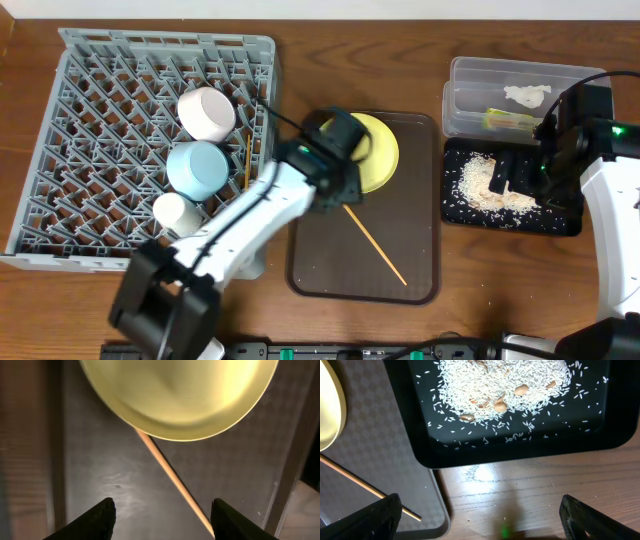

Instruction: Sort waste into correct bins and load items into the dishwasher

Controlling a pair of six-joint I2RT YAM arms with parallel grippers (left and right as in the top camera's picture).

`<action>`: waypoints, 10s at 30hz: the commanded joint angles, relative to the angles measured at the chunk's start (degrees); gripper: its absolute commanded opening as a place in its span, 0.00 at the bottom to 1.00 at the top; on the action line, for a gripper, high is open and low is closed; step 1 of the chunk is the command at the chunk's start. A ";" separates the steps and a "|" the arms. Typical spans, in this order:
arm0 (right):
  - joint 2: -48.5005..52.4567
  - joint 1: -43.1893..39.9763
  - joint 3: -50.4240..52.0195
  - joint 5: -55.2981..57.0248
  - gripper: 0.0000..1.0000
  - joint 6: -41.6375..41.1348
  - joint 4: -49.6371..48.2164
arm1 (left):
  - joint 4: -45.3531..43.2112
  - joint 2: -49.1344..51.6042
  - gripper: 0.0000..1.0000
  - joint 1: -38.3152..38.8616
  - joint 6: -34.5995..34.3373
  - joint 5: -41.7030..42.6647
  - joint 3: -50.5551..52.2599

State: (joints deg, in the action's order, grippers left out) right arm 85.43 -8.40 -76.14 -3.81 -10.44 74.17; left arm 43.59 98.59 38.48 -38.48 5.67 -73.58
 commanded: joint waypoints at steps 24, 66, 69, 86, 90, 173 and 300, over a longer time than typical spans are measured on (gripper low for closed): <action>-1.05 -0.20 -1.01 0.35 0.99 -0.22 0.09 | -1.99 17.16 0.46 8.87 -11.80 -3.28 1.01; -1.05 -0.20 -1.01 0.33 0.99 -0.22 0.42 | 6.10 -5.35 0.08 -26.86 38.53 -3.37 -6.16; -1.05 -0.20 -1.01 0.35 0.99 -0.22 0.42 | 3.91 -2.16 0.09 -27.02 38.73 -3.41 -6.16; -1.05 -0.20 -0.98 0.35 0.99 -0.22 0.17 | 0.98 -4.66 0.66 -17.03 38.71 -6.12 -6.19; -1.05 -0.20 -1.01 0.35 0.99 -0.22 0.15 | -3.17 -3.39 0.71 -8.70 38.93 -6.16 -6.14; -1.05 -0.20 -1.01 0.35 0.98 -0.22 0.70 | -8.50 11.43 0.08 13.62 49.13 -40.85 -5.68; -1.05 -0.20 -0.98 0.35 0.99 -0.22 1.70 | -12.15 8.02 0.08 10.19 50.84 -27.41 -4.81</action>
State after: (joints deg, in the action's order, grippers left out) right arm 85.43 -8.40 -76.14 -3.81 -10.44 75.83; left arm 31.24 110.54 48.56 12.47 -20.14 -78.46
